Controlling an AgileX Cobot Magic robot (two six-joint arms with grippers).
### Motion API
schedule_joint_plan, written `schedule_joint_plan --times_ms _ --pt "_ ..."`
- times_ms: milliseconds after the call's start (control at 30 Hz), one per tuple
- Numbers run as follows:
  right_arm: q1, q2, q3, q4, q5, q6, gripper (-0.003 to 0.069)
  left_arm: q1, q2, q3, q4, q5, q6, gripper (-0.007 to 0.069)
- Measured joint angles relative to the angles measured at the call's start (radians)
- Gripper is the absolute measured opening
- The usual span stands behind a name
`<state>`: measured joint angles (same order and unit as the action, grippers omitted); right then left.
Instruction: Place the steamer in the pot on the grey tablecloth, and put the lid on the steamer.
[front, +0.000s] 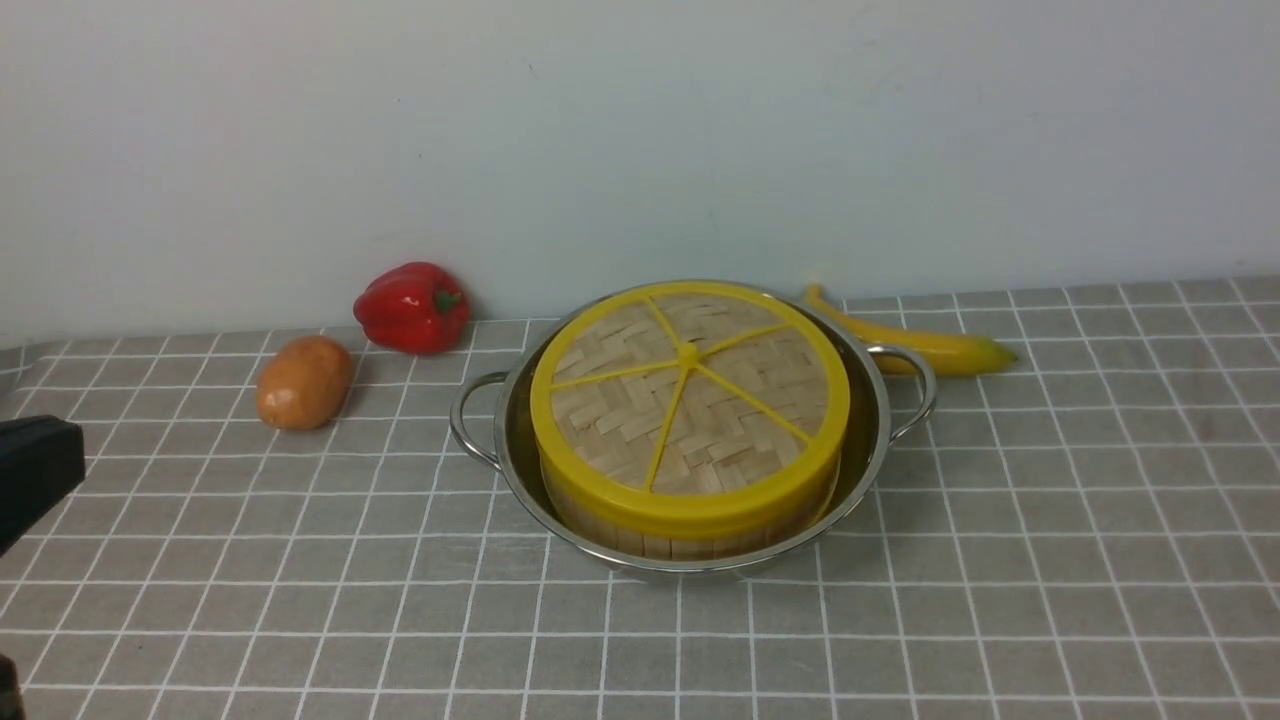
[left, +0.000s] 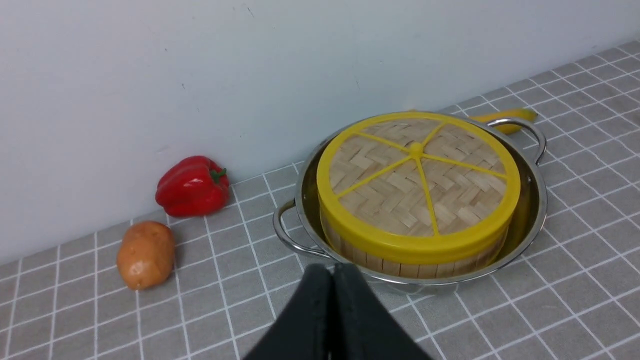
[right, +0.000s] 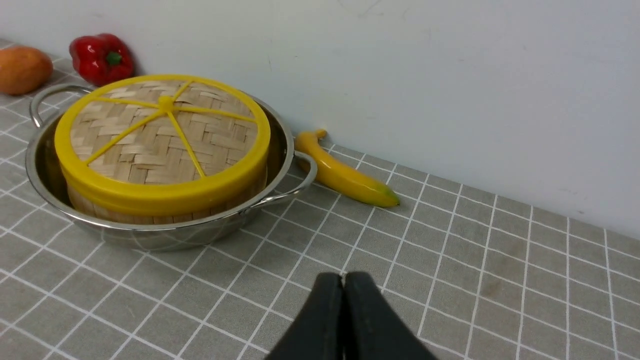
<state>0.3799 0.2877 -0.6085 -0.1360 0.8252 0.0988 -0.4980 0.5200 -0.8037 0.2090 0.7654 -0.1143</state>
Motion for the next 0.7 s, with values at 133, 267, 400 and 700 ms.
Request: schedule_joint_plan --times_ms 133,267,400,700 --pt "0.000 0.000 0.000 0.000 0.000 0.000 0.0046 0.000 0.000 0.000 0.000 0.000 0.000 0.0001" --pt "0.000 0.000 0.000 0.000 0.000 0.000 0.0065 0.000 0.000 0.000 -0.001 0.000 0.000 0.0006" --pt "0.000 0.000 0.000 0.000 0.000 0.000 0.0087 0.028 -0.006 0.000 0.000 0.000 0.025 0.0012" --pt "0.000 0.000 0.000 0.003 -0.001 0.000 0.0136 0.447 -0.162 0.214 0.001 -0.091 0.049 0.0022"
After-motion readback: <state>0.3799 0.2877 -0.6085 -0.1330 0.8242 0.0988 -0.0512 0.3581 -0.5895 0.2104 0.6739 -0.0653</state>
